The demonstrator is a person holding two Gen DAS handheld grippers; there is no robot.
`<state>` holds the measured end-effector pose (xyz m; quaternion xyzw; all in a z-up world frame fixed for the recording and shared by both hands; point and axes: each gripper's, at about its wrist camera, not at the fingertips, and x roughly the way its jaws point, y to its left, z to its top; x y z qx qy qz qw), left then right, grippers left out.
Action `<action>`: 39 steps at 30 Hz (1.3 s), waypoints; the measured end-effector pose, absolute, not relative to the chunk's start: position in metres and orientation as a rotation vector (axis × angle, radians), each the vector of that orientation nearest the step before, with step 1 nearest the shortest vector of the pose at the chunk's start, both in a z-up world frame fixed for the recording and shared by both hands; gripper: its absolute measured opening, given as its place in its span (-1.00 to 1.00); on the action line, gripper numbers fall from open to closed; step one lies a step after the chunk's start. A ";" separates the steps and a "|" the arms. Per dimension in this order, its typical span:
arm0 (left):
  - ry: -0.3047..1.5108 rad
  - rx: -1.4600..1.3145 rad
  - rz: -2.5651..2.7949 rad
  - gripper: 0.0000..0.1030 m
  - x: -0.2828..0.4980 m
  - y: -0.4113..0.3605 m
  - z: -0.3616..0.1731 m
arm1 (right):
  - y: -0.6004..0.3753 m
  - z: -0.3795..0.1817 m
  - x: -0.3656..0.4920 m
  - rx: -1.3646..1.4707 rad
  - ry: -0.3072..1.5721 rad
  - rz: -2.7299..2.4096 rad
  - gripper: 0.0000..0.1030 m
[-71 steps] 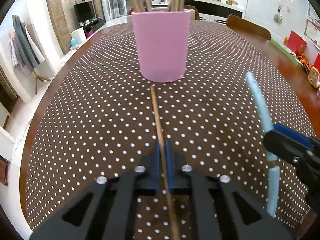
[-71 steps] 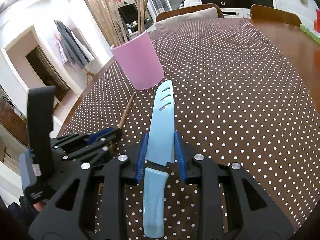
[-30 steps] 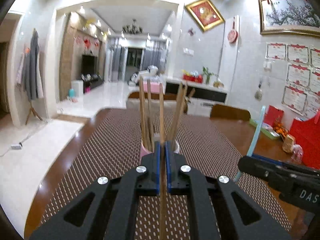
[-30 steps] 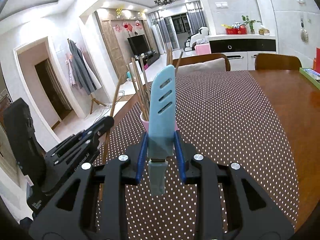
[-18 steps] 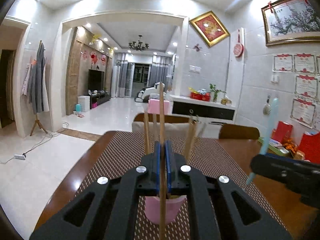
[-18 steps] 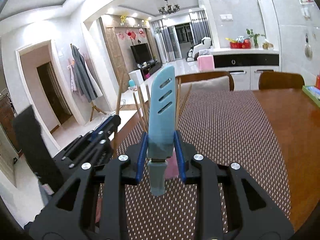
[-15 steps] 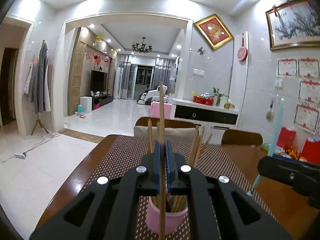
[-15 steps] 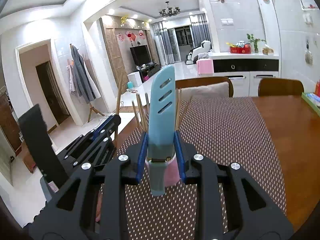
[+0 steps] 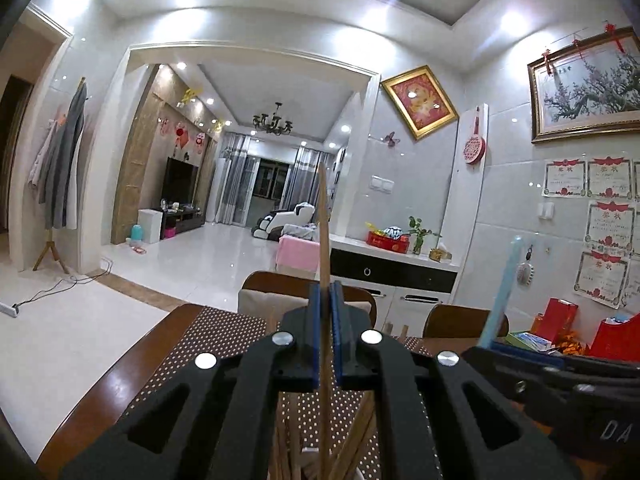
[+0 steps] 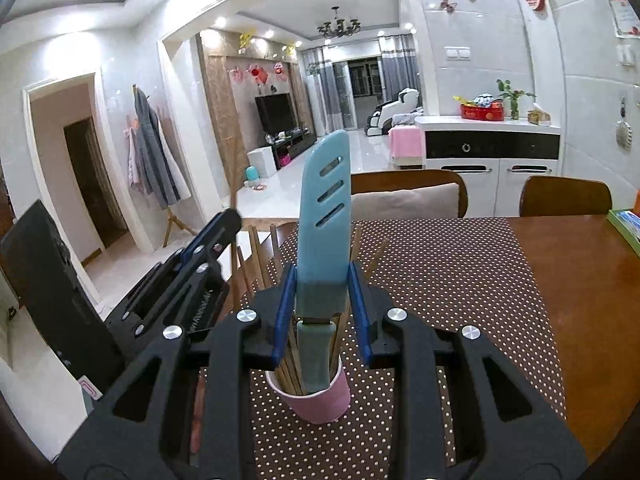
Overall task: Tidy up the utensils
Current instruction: 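Lower the knife and chopstick into the pink cup with both grippers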
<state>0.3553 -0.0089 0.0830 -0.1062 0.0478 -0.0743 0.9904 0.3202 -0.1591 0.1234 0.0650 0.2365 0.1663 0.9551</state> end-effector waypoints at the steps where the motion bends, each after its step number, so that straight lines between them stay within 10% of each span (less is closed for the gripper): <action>1: 0.091 -0.216 -0.152 -0.89 0.359 -0.009 0.080 | -0.160 0.120 0.325 0.133 0.481 0.334 -0.48; 39: 0.348 0.017 -0.116 -0.71 0.361 -0.023 -0.014 | -0.148 0.020 0.347 0.136 0.687 0.398 -0.48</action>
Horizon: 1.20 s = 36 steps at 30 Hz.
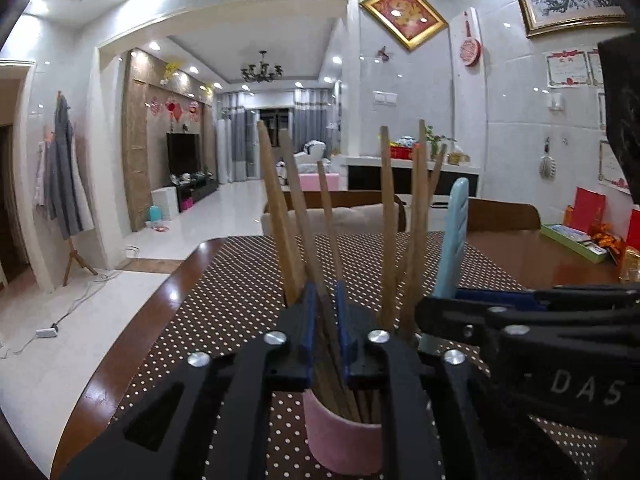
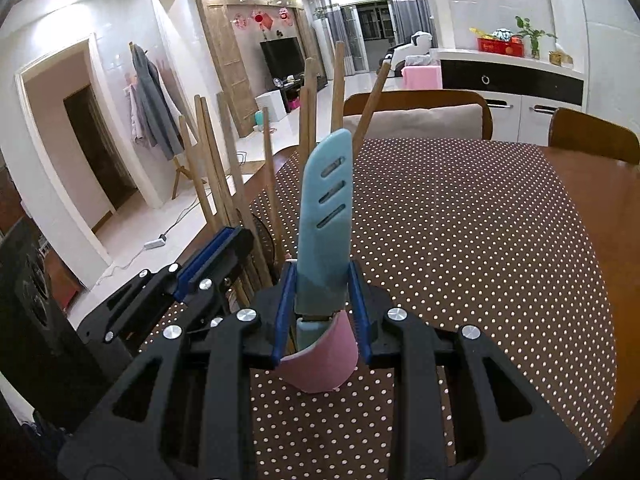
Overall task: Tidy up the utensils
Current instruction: 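Lower the knife and chopstick into the pink cup with both grippers, then open both grippers and pull them back from the pink cup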
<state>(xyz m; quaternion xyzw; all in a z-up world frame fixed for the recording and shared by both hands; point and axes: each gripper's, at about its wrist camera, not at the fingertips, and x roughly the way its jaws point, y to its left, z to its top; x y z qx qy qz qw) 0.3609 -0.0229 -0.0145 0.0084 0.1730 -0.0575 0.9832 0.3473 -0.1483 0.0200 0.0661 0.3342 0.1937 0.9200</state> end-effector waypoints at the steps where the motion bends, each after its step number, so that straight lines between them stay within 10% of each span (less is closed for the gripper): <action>1: 0.349 0.017 -0.118 -0.71 0.360 -0.022 -0.014 | -0.148 0.020 0.346 0.138 0.686 0.402 -0.48; 36: 0.112 0.012 -0.023 -0.07 0.150 0.007 0.102 | -0.171 0.135 0.158 0.142 0.379 0.377 0.18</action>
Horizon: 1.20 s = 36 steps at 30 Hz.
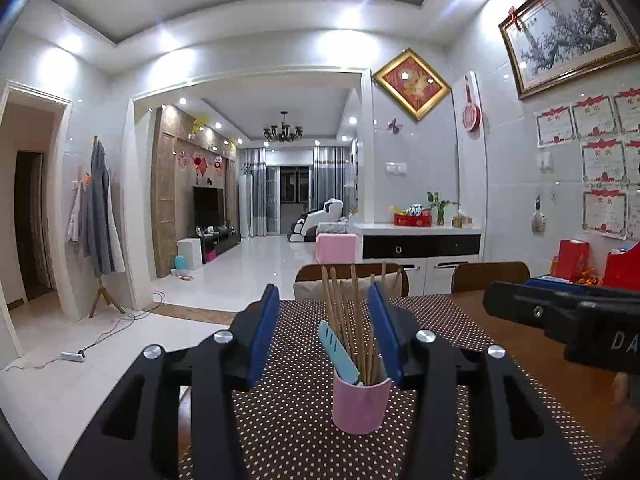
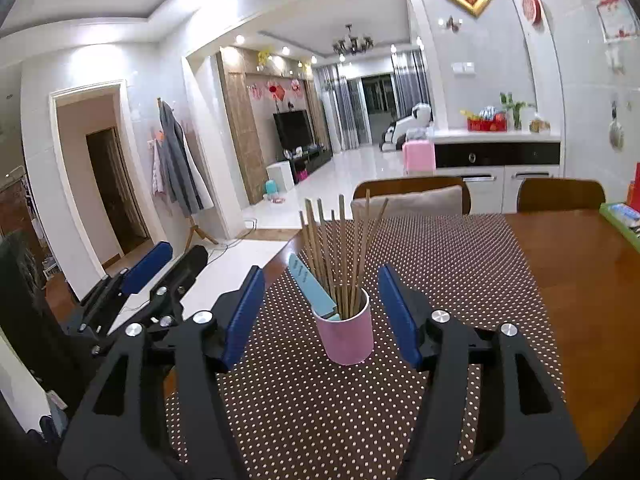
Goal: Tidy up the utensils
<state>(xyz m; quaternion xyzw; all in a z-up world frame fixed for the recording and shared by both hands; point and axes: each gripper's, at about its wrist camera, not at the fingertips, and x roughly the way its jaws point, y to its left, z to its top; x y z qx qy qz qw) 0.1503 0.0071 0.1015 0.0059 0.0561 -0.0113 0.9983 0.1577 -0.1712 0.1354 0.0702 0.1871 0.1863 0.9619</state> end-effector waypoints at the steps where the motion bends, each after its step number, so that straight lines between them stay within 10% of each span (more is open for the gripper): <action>1: 0.105 0.015 -0.018 -0.04 0.140 0.007 0.105 | -0.171 0.138 0.148 0.136 0.368 0.380 0.18; 36: 0.213 0.005 -0.021 0.27 -0.043 -0.017 0.034 | -0.185 0.046 -0.046 0.022 0.209 0.321 0.38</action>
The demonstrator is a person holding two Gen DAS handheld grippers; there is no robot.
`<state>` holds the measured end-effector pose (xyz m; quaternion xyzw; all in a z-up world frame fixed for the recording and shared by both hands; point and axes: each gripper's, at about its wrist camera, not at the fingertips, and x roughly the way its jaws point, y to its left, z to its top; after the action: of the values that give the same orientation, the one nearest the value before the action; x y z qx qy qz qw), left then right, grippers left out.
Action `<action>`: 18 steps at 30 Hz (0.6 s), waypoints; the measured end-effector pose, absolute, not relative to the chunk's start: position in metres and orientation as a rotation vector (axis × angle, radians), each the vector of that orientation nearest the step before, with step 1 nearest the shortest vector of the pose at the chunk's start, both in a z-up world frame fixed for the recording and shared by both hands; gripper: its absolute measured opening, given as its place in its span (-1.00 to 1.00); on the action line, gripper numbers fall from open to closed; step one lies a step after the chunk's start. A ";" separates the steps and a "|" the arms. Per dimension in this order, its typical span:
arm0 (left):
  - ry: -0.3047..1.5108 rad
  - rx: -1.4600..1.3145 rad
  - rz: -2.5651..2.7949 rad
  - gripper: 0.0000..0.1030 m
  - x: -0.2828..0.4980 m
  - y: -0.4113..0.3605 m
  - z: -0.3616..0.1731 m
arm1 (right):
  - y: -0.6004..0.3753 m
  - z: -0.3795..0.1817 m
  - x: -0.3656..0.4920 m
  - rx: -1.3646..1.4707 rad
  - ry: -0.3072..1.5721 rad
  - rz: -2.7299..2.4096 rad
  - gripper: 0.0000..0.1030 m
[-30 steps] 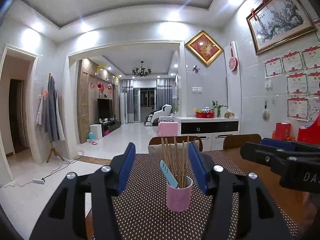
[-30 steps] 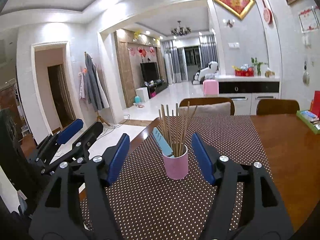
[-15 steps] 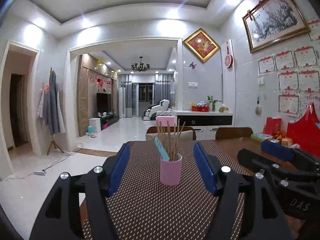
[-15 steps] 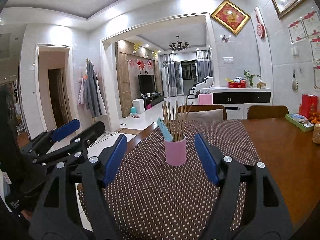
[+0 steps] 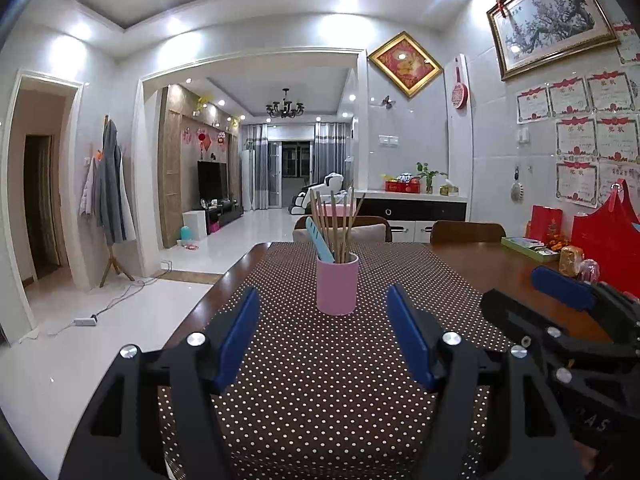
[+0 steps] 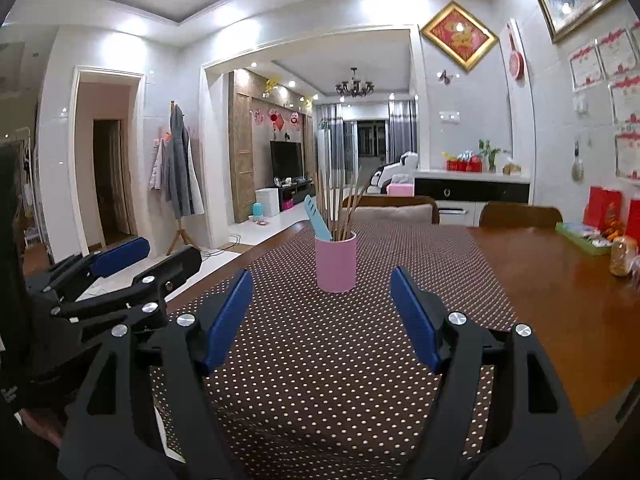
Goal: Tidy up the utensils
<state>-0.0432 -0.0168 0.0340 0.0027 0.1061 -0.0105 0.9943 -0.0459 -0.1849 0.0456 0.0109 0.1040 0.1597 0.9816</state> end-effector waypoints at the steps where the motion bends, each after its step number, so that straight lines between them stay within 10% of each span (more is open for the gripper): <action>1: 0.204 0.009 -0.019 0.27 -0.044 -0.017 0.036 | -0.186 0.046 -0.046 0.023 0.209 0.324 0.38; 18: 0.194 0.009 0.001 0.31 -0.050 -0.022 0.044 | -0.190 0.045 -0.050 0.036 0.228 0.327 0.41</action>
<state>-0.0503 -0.0216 0.0436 0.0043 0.0968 0.0005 0.9953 -0.0498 -0.1896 0.0445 0.0181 0.1130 0.1624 0.9801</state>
